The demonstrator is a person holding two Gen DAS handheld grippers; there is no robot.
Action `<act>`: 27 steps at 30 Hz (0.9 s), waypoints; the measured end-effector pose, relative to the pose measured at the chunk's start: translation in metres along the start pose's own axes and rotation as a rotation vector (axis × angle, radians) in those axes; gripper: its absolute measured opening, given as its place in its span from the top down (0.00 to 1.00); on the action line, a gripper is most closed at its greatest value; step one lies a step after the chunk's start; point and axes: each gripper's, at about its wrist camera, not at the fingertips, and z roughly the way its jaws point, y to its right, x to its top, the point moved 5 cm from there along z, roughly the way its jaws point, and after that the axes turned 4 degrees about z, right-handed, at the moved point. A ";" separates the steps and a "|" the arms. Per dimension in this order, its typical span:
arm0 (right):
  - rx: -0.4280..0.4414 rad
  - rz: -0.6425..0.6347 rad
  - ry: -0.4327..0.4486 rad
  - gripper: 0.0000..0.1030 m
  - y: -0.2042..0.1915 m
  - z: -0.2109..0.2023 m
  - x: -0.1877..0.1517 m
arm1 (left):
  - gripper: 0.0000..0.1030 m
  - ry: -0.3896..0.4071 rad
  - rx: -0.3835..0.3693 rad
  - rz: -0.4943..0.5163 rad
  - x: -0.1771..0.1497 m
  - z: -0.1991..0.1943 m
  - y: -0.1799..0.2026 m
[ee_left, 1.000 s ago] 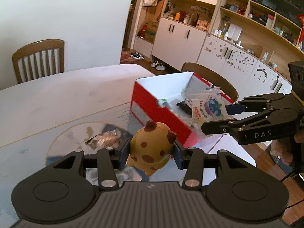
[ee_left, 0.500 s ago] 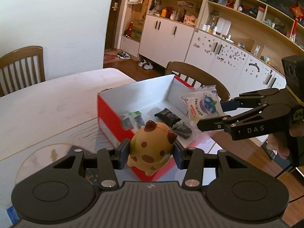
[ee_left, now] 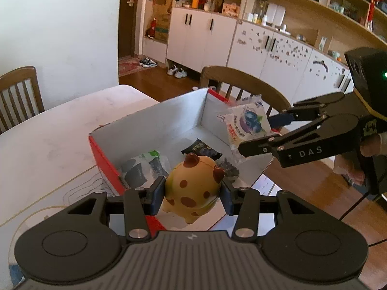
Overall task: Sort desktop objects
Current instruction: 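Lower both items into the shoebox and open both grippers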
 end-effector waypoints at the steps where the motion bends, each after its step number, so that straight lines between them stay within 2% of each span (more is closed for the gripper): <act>1: 0.003 -0.001 -0.005 0.41 0.002 0.003 0.001 | 0.55 -0.007 -0.004 0.004 0.001 0.004 0.001; 14: 0.012 -0.027 -0.070 0.41 0.024 0.042 0.015 | 0.55 -0.134 -0.057 0.033 0.019 0.062 0.005; 18: 0.033 -0.011 -0.092 0.41 0.029 0.055 0.019 | 0.55 -0.168 -0.070 0.022 0.017 0.077 0.003; 27: 0.072 -0.030 -0.158 0.41 0.027 0.086 0.021 | 0.55 -0.272 -0.096 0.068 0.014 0.101 0.006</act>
